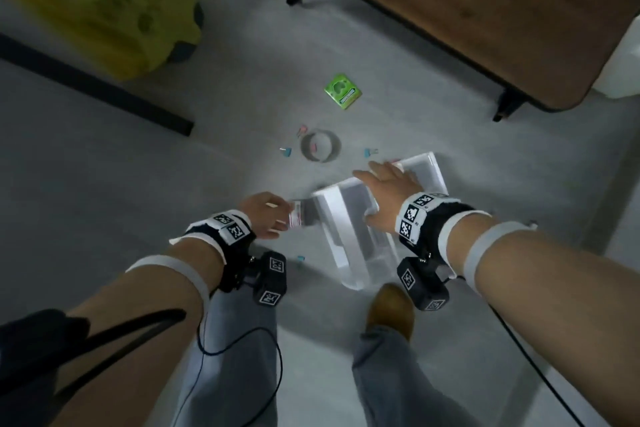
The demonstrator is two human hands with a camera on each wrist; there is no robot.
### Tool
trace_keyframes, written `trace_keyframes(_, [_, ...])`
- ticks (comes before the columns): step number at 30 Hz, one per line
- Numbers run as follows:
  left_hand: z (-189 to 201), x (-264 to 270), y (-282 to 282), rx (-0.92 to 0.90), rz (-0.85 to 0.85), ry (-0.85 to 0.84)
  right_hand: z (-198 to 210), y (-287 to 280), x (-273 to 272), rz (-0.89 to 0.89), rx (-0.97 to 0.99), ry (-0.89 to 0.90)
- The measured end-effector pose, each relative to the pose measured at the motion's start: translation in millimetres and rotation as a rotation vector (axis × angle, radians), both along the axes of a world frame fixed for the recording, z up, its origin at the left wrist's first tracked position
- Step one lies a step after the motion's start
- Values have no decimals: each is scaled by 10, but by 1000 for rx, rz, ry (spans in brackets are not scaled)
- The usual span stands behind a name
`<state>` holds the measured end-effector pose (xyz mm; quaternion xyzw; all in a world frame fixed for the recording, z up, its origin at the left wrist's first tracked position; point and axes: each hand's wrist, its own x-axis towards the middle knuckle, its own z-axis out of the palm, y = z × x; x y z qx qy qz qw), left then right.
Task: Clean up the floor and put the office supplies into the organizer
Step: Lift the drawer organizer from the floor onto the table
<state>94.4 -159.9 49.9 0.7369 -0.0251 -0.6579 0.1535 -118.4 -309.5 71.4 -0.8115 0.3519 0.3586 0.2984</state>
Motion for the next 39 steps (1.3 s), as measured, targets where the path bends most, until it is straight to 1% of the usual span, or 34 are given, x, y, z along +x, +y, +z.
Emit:
trace_keyframes(2, [-89,-102,281,53,8,23,-93,72,34,93,-7,11])
trace_keyframes(5, [-228,-323,502,83,16,85,-221,122,154,198,-24,56])
trace_keyframes(7, [-348,-522,594,120,13,190,-383,231,251,200,-66,80])
trace_keyframes(9, [-422,-726,624,161,10,299,-485,348,324,171,-168,86])
trace_keyframes(11, [-468,-865,631,181,62,398,-597,434,391,160,-255,111])
trace_keyframes(12, [-484,-901,621,181,123,430,-644,451,420,171,-284,121])
trace_keyframes(14, [-485,-901,585,173,242,437,-682,436,471,202,-306,152])
trace_keyframes(15, [-478,-877,570,163,269,420,-683,413,487,207,-299,178])
trace_keyframes(18, [-422,-716,579,131,268,333,-611,337,449,165,-246,247])
trace_keyframes(20, [-368,-609,617,135,286,299,-514,292,357,128,-240,232])
trace_keyframes(24, [-211,-533,642,177,275,246,-225,152,252,-49,-249,153])
trace_keyframes(28, [43,-575,527,236,209,198,105,-19,201,-333,-215,29])
trace_keyframes(29, [106,-594,501,245,230,196,195,-62,170,-411,-199,-23])
trace_keyframes(31, [252,-615,442,249,323,255,352,-108,101,-568,-147,-133])
trace_keyframes(33, [463,-616,316,211,420,317,546,-127,49,-748,-99,-249])
trace_keyframes(35, [736,-578,136,158,498,303,765,-183,14,-928,-80,-351])
trace_keyframes(37, [1077,-488,-117,108,479,236,1083,-303,-1,-1053,-59,-410])
trace_keyframes(39, [1420,-378,-343,62,409,184,1392,-414,-26,-1118,-43,-450])
